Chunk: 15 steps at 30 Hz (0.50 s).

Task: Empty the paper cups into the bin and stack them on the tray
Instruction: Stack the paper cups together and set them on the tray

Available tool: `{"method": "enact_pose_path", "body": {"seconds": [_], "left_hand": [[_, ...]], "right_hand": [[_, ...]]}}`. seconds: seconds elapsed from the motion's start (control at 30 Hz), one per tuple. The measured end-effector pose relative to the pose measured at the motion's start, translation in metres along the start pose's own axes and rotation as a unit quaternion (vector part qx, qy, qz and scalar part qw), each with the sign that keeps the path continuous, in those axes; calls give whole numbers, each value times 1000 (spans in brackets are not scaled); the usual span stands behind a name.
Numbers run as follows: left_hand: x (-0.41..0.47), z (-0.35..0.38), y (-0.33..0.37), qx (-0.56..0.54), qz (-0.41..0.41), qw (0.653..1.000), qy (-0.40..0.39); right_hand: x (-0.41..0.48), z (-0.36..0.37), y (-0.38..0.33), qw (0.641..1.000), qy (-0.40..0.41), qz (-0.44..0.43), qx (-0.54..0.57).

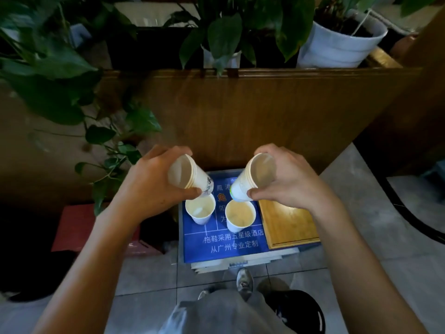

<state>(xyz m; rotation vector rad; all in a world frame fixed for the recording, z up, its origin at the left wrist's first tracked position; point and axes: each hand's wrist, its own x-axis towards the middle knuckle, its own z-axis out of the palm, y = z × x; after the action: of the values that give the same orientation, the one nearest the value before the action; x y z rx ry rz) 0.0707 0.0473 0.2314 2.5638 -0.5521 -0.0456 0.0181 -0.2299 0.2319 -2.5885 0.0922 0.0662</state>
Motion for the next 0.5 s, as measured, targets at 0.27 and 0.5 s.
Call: {"method": "enact_pose_path", "body": {"seconds": [0.27, 0.5], "left_hand": [[5, 43, -18, 8, -31, 994, -101], [2, 79, -35, 32, -58, 989, -132]], "right_hand": [[6, 48, 12, 999, -39, 30, -19], [9, 79, 24, 995, -84, 51, -32]]}}
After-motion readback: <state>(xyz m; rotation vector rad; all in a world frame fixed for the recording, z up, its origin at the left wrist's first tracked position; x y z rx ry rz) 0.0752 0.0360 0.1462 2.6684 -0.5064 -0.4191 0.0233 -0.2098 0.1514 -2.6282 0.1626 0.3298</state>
